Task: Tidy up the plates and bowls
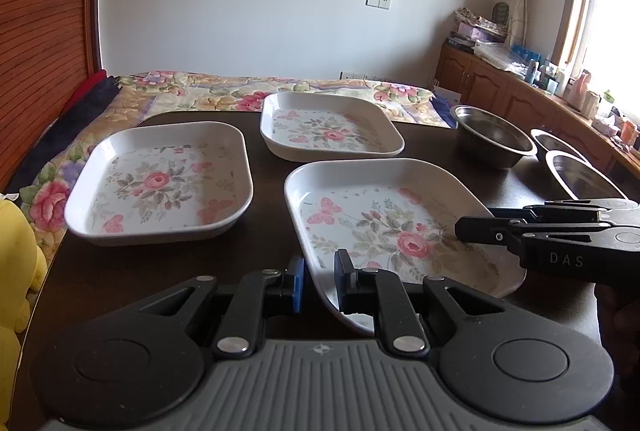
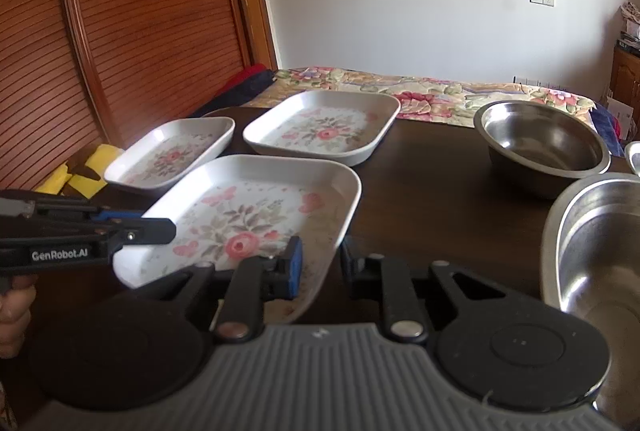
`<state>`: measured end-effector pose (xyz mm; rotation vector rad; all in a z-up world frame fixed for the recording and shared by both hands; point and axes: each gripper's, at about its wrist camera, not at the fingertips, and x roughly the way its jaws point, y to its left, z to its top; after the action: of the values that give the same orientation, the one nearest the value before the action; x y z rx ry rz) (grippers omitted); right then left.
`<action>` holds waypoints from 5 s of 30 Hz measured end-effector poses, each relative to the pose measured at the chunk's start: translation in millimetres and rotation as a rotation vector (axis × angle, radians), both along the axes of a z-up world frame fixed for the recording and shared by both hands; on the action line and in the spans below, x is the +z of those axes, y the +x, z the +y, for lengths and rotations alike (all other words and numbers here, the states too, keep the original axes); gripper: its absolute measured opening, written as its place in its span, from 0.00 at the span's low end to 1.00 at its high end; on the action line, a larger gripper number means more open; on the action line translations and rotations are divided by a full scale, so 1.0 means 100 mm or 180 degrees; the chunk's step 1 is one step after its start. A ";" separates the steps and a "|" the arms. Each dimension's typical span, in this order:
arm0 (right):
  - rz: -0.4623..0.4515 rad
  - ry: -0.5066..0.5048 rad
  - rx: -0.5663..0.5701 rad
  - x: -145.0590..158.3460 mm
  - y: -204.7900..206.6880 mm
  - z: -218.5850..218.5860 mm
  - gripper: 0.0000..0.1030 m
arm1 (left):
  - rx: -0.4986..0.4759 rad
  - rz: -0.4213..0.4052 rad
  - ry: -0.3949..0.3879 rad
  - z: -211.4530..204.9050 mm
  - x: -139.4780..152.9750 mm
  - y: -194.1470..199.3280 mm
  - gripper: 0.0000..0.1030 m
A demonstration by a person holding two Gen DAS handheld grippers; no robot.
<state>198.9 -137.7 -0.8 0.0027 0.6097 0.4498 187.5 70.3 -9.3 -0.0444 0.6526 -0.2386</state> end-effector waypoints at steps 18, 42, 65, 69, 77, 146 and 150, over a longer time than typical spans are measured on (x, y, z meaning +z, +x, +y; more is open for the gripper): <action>-0.0113 0.0042 0.0055 0.09 -0.55 0.06 0.22 | 0.0045 -0.0116 0.0013 0.08 0.15 -0.64 0.16; 0.0004 0.0001 0.0132 -0.08 -1.17 0.15 0.22 | 0.0056 0.0015 0.0047 0.14 -0.07 -1.16 0.16; 0.0000 0.0033 0.0111 -0.11 -1.19 0.16 0.23 | 0.0068 0.0038 0.0059 0.15 -0.12 -1.15 0.16; -0.0075 0.0013 0.0073 -0.05 -1.21 0.11 0.23 | 0.0095 0.0024 0.0046 0.17 -0.10 -1.15 0.17; -0.0296 0.0053 0.0043 0.22 -1.11 0.03 0.31 | 0.0158 -0.0096 0.0046 0.28 0.02 -1.01 0.34; 0.0399 -0.0264 0.0709 0.07 0.89 1.53 0.21 | 0.0510 0.0027 0.0022 1.54 -0.03 0.85 0.13; 0.0408 -0.0201 0.0699 0.08 0.88 1.50 0.20 | 0.0542 0.0006 0.0024 1.54 0.00 0.82 0.13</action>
<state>286.7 11.9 7.1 -0.0971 0.7539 0.6463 269.8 224.2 -9.0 -0.0923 0.6477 -0.0719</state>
